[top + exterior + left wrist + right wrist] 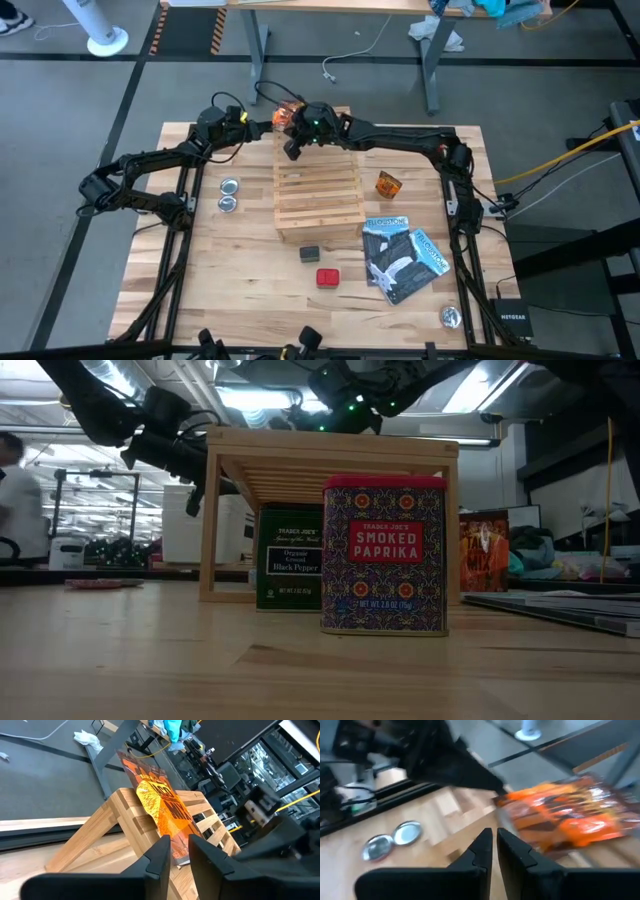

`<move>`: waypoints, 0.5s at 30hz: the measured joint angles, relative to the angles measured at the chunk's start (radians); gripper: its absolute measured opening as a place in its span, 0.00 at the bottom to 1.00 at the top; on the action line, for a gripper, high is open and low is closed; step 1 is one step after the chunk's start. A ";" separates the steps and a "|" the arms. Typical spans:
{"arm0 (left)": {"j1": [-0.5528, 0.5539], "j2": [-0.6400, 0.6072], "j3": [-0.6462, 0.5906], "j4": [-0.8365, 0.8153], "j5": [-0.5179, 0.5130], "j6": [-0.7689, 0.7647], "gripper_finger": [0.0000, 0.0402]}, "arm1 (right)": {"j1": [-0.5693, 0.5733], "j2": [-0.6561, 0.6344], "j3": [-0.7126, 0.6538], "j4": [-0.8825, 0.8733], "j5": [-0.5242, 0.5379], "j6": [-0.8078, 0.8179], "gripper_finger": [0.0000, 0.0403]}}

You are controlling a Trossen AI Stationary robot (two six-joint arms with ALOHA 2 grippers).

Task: Shelf spices
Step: Remove the orange seasoning pack from the shelf

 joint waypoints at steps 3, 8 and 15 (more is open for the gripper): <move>0.000 0.000 0.000 0.000 0.000 0.003 0.14 | 0.000 -0.008 0.000 -0.004 0.078 -0.019 0.08; 0.001 -0.001 0.000 -0.001 0.000 0.026 0.12 | -0.013 -0.012 0.000 -0.026 0.199 -0.028 0.08; 0.002 -0.001 0.000 -0.001 0.000 0.052 0.12 | -0.053 -0.012 0.000 -0.015 0.192 -0.028 0.08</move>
